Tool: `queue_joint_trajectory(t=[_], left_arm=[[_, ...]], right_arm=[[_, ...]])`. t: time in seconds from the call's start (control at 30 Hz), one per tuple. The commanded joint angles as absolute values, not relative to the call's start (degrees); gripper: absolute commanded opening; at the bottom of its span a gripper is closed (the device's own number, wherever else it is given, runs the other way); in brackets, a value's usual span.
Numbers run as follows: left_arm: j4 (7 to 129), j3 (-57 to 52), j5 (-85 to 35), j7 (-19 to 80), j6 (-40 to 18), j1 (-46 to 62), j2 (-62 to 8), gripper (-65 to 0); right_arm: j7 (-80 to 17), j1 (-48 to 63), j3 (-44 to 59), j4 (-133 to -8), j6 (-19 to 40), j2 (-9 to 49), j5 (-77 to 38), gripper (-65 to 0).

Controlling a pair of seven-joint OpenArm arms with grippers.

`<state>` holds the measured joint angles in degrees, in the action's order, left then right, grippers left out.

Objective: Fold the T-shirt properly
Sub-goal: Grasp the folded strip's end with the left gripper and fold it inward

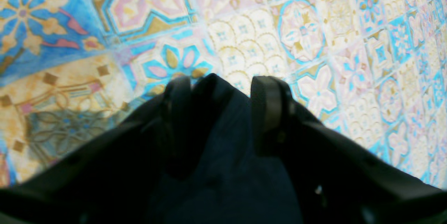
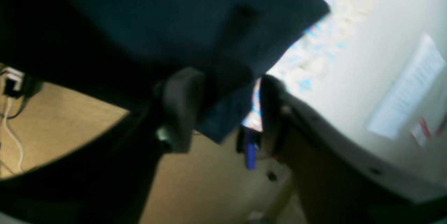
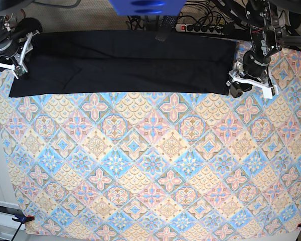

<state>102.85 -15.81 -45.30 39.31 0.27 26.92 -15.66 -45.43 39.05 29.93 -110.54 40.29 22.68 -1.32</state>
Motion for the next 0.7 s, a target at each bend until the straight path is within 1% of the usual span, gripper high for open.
queue_joint_trajectory(t=[0.0,0.07,0.13,0.3,0.4,0.47,0.57,0.67], left_arm=[[103.6,-16.04,-45.58,38.37,0.04,27.21,-17.89,-37.6],[102.99,-15.96,-45.49,39.43,0.04,27.47,-19.91,-37.6],[102.29,-16.22,-45.49,43.3,0.04,27.12,-21.49,-37.6],[102.11,-16.22,-45.58,50.42,-0.04,26.15,-24.84,-37.5],[101.93,-15.96,-45.49,54.64,-2.77,24.92,-26.24,-37.5],[101.32,-15.96,-45.05,59.74,-4.53,23.43,-26.77,-37.5],[98.86,-15.96,-45.05,65.89,-5.05,20.7,-27.21,-37.5],[96.4,-15.96,-45.05,67.12,-5.05,19.65,-27.21,-37.5]], right_arm=[[-44.53,39.25,31.6,-111.43,40.0,23.34,-1.27,-31.3],[-44.44,39.08,33.45,-111.52,40.0,21.76,-1.27,-28.6],[-43.38,37.14,35.47,-111.52,40.0,19.65,-1.27,-27.0],[-42.68,35.65,36.35,-111.52,40.0,15.96,-1.27,-26.8],[-42.68,35.56,35.38,-111.52,40.0,15.87,-1.27,-26.8],[-42.68,34.86,33.54,-111.52,40.0,15.78,-1.27,-26.8],[-42.68,34.86,31.87,-111.52,40.0,15.78,-1.27,-26.8],[-42.68,34.77,30.64,-111.52,40.0,15.78,-1.27,-26.8]])
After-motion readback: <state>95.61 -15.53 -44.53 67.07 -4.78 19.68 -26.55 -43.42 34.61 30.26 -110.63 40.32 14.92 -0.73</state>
